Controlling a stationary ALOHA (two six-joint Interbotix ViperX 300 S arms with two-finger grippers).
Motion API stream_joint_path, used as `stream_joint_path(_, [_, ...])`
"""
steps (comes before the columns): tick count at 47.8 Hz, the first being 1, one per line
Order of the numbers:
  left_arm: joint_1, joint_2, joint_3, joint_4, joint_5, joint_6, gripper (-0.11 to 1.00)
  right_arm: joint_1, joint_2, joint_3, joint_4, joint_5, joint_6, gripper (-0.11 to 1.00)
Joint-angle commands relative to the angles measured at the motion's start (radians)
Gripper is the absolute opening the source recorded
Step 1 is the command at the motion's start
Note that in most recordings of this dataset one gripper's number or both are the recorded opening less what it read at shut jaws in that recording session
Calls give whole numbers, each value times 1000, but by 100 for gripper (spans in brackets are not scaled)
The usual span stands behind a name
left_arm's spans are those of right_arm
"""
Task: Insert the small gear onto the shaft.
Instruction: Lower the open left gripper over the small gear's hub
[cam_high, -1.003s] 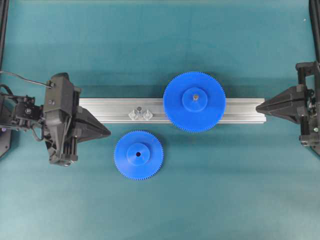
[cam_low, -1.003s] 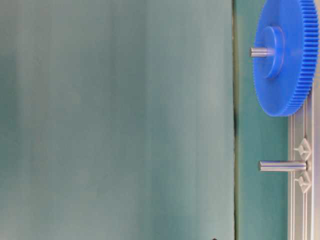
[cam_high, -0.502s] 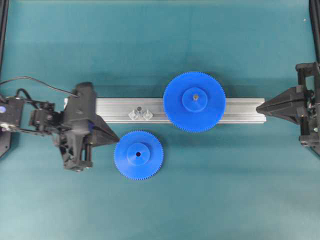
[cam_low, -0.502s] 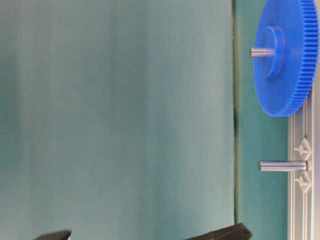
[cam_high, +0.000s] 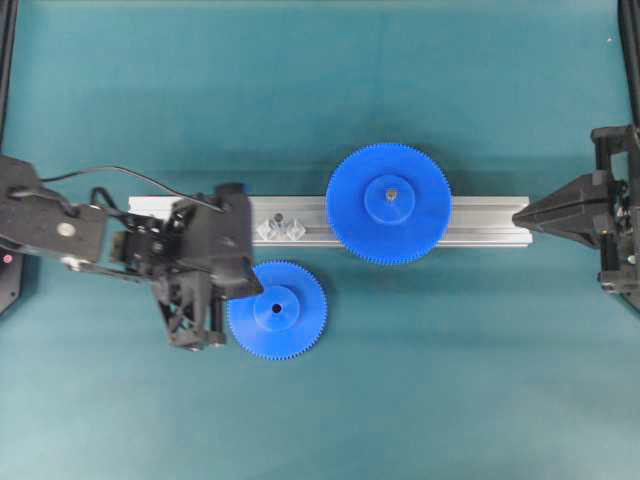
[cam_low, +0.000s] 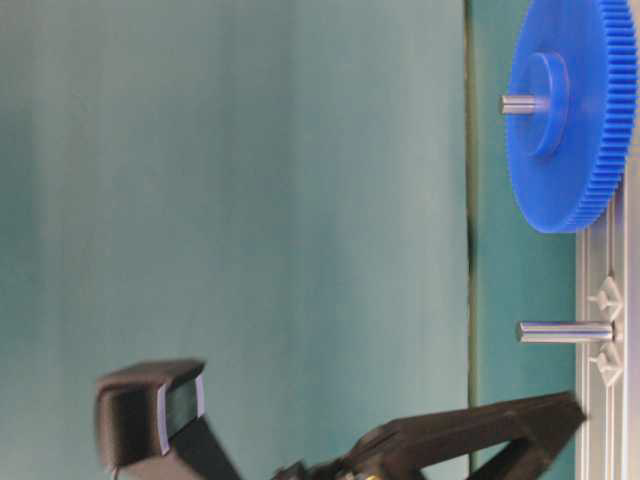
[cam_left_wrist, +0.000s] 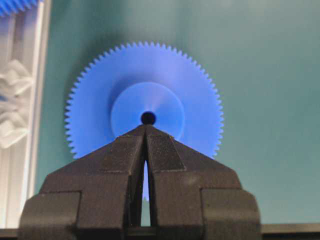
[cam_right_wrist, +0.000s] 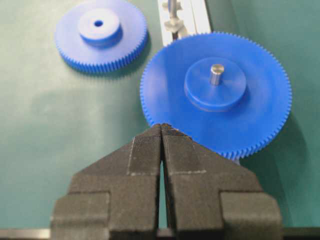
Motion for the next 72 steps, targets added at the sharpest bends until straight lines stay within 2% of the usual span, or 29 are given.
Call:
stream_joint_path(1, [-14, 14, -51, 3, 20, 2, 1, -2, 8, -8, 2, -5, 9, 2])
stream_joint_path(25, [-18, 156, -202, 5, 204, 8, 1, -3, 9, 9, 2, -5, 11, 2])
stream_joint_path(41, [-20, 199, -261, 5, 281, 9, 1, -3, 9, 14, 2, -5, 11, 2])
stream_joint_path(54, [-20, 232, -291, 6, 316, 81, 1, -3, 8, 15, 2, -5, 11, 2])
stream_joint_path(72, [-20, 273, -348, 5, 390, 89, 1, -3, 3, 20, 2, -5, 11, 2])
